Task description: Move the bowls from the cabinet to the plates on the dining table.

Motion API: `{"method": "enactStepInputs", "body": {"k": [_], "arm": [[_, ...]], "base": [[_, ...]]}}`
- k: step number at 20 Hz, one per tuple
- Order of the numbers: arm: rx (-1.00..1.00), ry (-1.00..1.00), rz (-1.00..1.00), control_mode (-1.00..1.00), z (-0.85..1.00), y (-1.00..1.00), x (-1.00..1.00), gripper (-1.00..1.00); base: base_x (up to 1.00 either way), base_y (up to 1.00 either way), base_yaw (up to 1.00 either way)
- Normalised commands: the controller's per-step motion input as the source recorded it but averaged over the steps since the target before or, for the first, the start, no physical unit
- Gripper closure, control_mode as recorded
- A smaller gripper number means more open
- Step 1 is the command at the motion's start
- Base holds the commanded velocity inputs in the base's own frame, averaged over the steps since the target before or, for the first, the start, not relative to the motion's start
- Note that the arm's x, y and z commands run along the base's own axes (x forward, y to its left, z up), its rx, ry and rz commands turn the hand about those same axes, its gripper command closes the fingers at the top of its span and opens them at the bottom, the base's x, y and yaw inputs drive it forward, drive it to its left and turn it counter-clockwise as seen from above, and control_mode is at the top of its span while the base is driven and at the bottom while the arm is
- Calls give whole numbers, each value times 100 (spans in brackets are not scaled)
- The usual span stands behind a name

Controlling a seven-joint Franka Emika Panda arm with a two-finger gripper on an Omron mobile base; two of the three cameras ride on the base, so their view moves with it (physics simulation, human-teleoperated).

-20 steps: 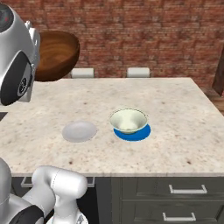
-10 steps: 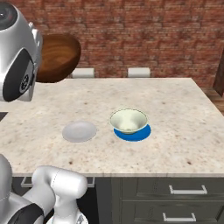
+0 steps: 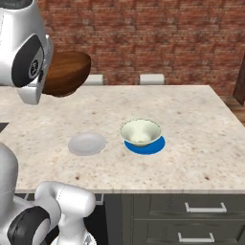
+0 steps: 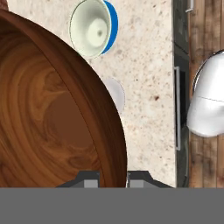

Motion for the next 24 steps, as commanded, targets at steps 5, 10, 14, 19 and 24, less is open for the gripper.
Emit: {"method": "enactStepInputs", "body": {"k": [5, 10, 14, 19, 24], "arm": [[7, 6, 8, -100, -37, 0, 35, 100], [1, 13, 8, -100, -49, 0, 34, 100], [-9, 13, 12, -100, -38, 0, 43, 100], [-8, 7, 4, -100, -19, 3, 22, 100], [-2, 0, -5, -100, -17, 18, 4, 100]], "base": [[0, 0, 0], [0, 0, 0], [0, 0, 0], [0, 0, 0], [0, 0, 0]]}}
